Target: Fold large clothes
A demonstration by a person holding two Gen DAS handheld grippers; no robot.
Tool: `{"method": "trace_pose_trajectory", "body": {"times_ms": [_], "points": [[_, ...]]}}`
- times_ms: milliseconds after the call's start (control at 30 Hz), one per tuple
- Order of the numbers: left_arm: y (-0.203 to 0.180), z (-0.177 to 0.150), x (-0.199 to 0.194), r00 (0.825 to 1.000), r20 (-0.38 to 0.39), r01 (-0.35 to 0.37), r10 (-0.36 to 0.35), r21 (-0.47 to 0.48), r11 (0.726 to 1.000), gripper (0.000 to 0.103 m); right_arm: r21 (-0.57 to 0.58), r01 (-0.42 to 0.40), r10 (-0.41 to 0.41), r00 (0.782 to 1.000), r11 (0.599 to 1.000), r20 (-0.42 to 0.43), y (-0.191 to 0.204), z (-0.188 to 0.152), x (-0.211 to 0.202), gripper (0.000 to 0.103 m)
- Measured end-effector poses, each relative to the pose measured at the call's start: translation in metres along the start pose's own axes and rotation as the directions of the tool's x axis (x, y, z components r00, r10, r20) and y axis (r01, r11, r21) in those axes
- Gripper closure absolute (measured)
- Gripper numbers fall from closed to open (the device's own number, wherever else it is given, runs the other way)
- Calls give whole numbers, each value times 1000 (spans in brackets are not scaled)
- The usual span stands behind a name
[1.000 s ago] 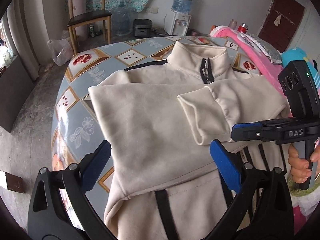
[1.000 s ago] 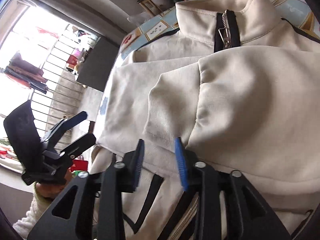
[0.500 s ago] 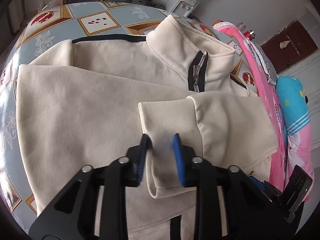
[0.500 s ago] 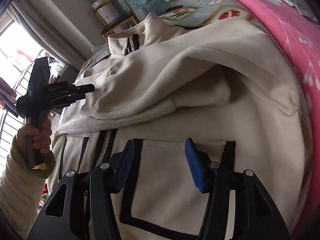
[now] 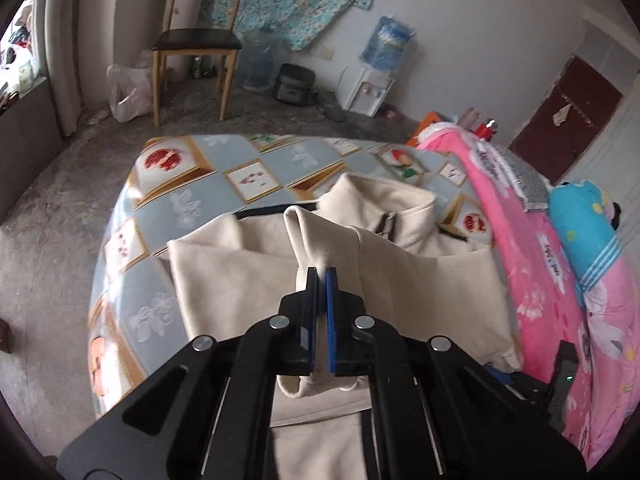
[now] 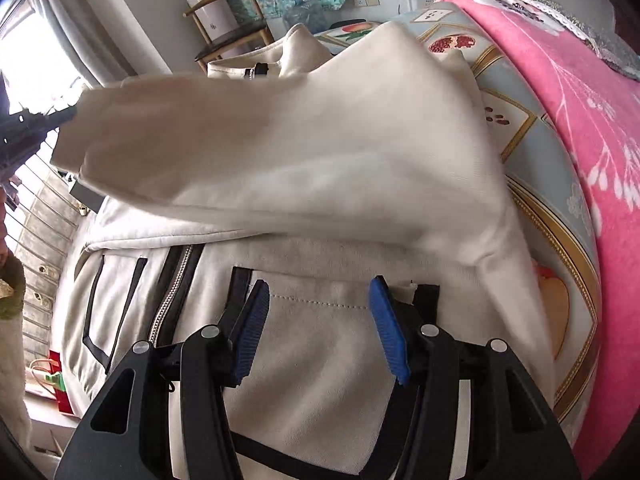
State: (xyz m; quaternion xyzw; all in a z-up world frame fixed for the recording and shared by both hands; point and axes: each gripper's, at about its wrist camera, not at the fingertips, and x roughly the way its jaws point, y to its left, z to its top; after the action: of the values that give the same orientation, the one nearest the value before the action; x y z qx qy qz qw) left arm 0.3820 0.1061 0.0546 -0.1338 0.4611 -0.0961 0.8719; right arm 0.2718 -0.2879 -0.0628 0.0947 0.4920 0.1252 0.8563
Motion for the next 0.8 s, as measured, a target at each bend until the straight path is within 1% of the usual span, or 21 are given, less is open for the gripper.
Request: {"method": "trace_pose_trajectory", "body": {"times_ms": [33,100,167,233,300,333,400,467,500,600,633,700,733,767,800], "points": [[13,-4,9,999,-37,-24,23,-15,1000,100,-6,5,-6,1000,1000,-5,1,1,0,51],[36,-12,30,993,-109,-52,46,-49,997,100,-18,18,-18,1000,1000,-18,4,2,-3,51],[54,-22,41,989,-139,-59,48,-80,995,100,-27,20,-21,1000,999,-23,5,7,-10,51],[62,-29,37,991,-129,-34,20,-105,994,100,-32,11,-11,1000,999,-5,3,12,-31,51],[61,-31,28,995,-103,-12,2,-98,995,99,-28,1,0,1000,1000,32,-3,22,-56,51],[60,-31,24,996,-92,-13,5,-87,996,99,-14,-1,2,999,1000,53,-10,31,-68,51],[63,-33,26,995,-99,-28,21,-69,997,99,40,13,-16,997,999,80,-28,54,-80,51],[68,-36,37,991,-130,-49,39,-70,996,99,104,14,-22,996,994,81,-48,79,-73,51],[70,-39,42,989,-141,-51,41,-73,996,99,145,25,-35,997,989,70,-60,93,-63,51],[73,-44,50,989,-141,-60,50,-66,996,99,227,118,-127,992,967,24,-87,130,-23,52],[73,-45,50,989,-138,-61,52,-64,996,100,236,146,-154,988,961,14,-93,137,-12,56],[74,-46,50,990,-133,-57,48,-63,996,99,222,180,-183,983,958,-7,-98,152,14,58],[75,-47,50,990,-131,-53,45,-61,997,99,206,203,-204,979,957,-13,-97,155,24,64],[75,-47,50,991,-128,-49,41,-58,997,99,190,218,-220,975,957,-12,-96,159,32,78],[75,-47,48,992,-124,-42,34,-56,998,99,178,210,-213,977,961,1,-94,162,34,91]]}}
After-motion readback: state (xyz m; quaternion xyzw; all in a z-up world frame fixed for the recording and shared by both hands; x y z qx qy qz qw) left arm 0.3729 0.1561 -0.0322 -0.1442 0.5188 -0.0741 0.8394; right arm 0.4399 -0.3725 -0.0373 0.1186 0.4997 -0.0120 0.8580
